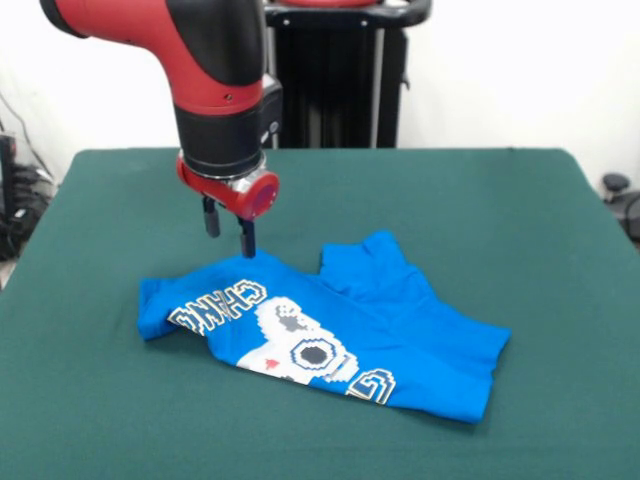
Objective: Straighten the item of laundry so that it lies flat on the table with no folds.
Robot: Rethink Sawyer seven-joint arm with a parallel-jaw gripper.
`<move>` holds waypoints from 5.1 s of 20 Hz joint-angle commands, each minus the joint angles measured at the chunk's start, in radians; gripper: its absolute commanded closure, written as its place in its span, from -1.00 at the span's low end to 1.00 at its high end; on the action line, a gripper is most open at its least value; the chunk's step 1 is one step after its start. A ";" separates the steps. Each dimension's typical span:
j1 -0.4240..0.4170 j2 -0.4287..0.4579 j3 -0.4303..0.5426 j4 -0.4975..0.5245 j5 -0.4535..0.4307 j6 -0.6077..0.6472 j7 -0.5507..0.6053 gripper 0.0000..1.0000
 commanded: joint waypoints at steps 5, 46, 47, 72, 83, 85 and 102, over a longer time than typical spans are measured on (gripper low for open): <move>0.051 0.071 0.100 -0.076 0.028 0.140 0.029 -1.00; 0.067 0.055 0.109 -0.113 0.010 0.154 0.008 -1.00; 0.067 0.054 0.109 -0.110 0.010 0.151 0.009 -1.00; 0.054 0.059 0.086 -0.033 0.022 0.058 0.061 -1.00; 0.043 0.044 0.085 0.047 0.031 -0.002 0.102 -1.00; 0.044 0.043 0.086 0.059 0.029 -0.015 0.107 -1.00; 0.079 0.057 0.085 0.052 0.039 -0.035 0.126 -1.00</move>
